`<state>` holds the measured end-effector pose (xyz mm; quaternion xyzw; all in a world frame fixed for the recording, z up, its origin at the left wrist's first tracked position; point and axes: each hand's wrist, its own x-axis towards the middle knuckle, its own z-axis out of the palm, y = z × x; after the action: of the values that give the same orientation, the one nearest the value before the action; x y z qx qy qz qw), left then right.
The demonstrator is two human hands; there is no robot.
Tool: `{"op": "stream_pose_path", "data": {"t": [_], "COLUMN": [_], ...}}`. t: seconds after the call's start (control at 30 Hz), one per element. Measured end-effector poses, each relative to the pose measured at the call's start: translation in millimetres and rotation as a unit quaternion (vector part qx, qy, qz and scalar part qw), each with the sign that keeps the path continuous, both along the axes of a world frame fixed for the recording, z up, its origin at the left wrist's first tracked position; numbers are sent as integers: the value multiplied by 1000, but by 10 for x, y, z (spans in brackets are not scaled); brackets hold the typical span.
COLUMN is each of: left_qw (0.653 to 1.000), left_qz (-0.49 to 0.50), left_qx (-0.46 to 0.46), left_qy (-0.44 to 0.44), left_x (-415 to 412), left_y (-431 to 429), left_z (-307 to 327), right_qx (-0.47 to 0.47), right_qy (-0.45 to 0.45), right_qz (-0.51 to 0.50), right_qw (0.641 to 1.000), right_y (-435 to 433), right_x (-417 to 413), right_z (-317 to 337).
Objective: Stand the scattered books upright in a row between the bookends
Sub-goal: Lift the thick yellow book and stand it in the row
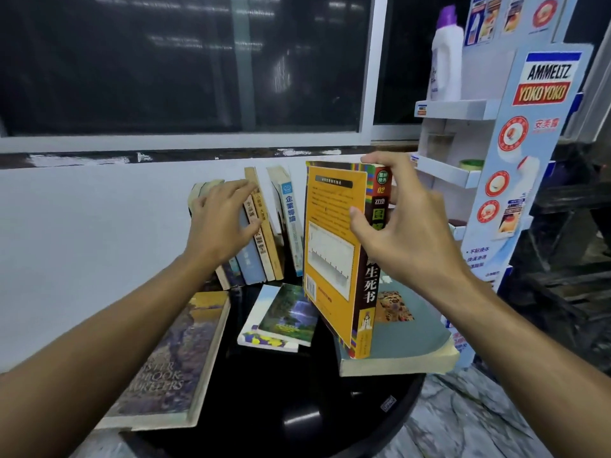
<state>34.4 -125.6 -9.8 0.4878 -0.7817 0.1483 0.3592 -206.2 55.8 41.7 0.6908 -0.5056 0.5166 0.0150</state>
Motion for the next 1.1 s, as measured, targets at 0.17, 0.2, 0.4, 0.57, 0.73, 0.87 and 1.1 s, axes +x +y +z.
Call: {"op": "stream_pose_path", "data": {"t": [0.17,0.2,0.4,0.57,0.73,0.87,1.1], "left_qw": [997,996,994,998,997,997,997], "left_qz": [37,39,34,12,7,28,10], "left_qx": [7,19,70,64,69,71,59], "left_qy": [-68,-80,-78,-12,20,9,49], "left_x": [40,30,-18,-9,-37,-23,0], "left_y": [-185,-215,-334,-424,-488,-564,-552], "left_z": [166,188,200,146,135,131,119], "right_qx": [11,13,25,39,52,57,83], "right_qy": [6,8,20,22,53,87,129], "right_qz": [6,7,10,18,22,14,4], "right_qw": [1000,1000,999,999,997,994,988], "right_y": [-69,-83,-198,-319,-431,-521,-770], "right_x": [125,148,258,381,502,584,688], "right_z": [15,22,63,76,129,191,305]}}
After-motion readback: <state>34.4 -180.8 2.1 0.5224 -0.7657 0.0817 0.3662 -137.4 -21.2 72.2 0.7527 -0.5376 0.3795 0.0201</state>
